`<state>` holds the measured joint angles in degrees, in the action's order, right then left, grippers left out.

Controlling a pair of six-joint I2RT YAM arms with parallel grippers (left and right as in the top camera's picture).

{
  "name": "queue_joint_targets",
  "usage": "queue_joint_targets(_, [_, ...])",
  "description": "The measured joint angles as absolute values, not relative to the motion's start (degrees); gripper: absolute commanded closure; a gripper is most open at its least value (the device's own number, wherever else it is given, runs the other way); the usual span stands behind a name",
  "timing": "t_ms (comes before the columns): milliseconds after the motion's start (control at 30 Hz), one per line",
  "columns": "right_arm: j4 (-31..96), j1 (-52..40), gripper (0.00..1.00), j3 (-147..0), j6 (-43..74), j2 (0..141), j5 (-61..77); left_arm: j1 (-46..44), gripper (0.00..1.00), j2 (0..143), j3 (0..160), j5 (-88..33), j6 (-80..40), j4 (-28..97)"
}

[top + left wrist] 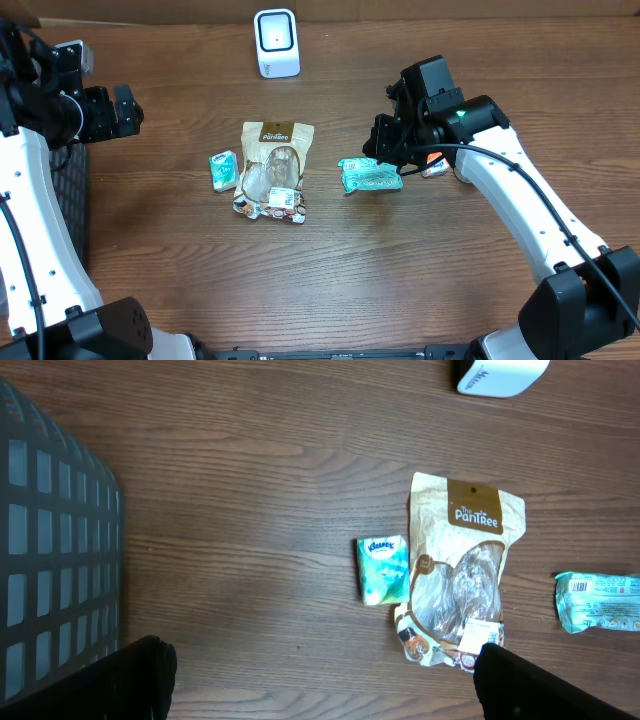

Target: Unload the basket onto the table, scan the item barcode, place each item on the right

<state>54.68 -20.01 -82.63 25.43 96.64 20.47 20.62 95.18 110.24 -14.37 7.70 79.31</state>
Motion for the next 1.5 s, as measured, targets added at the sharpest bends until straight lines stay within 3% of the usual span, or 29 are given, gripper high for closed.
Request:
queue_joint_targets(167, [55.13, -20.01, 0.95, -82.63, 25.45, 96.64, 20.03, 20.62, 0.0, 95.18, 110.24, -14.37, 7.7, 79.31])
queue_joint_targets(367, [55.4, -20.03, 0.69, -82.63, 26.24, 96.71, 19.66, 20.62, 0.0, 95.18, 110.24, -14.37, 7.7, 79.31])
queue_joint_targets(500, [55.66, -20.03, 0.64, -82.63, 27.55, 98.59, 19.49, 20.62, 0.0, 95.18, 110.24, -14.37, 7.7, 79.29])
queue_joint_targets(700, [57.21, -20.01, 0.4, -82.63, 29.89, 104.62, 17.32, 20.62, 0.0, 95.18, 110.24, -14.37, 7.7, 79.29])
queue_joint_targets(1100, [55.35, -12.49, 0.41, -82.63, 19.18, 110.91, 13.45, 20.62, 0.0, 95.18, 110.24, -14.37, 7.7, 79.31])
queue_joint_targets(1267, [55.35, -11.18, 0.48, -82.63, 14.2, 116.2, 16.32, 20.62, 0.0, 95.18, 110.24, -14.37, 7.7, 79.31])
queue_joint_targets(1367, [55.27, -11.42, 0.54, -82.61, 12.49, 118.32, 17.61, 20.62, 0.0, 95.18, 110.24, -14.37, 7.7, 79.31])
queue_joint_targets(1500, [54.78, -11.44, 0.76, -82.61, 11.35, 119.22, 19.44, 20.62, 0.01, 95.18, 110.24, -14.37, 7.7, 79.31])
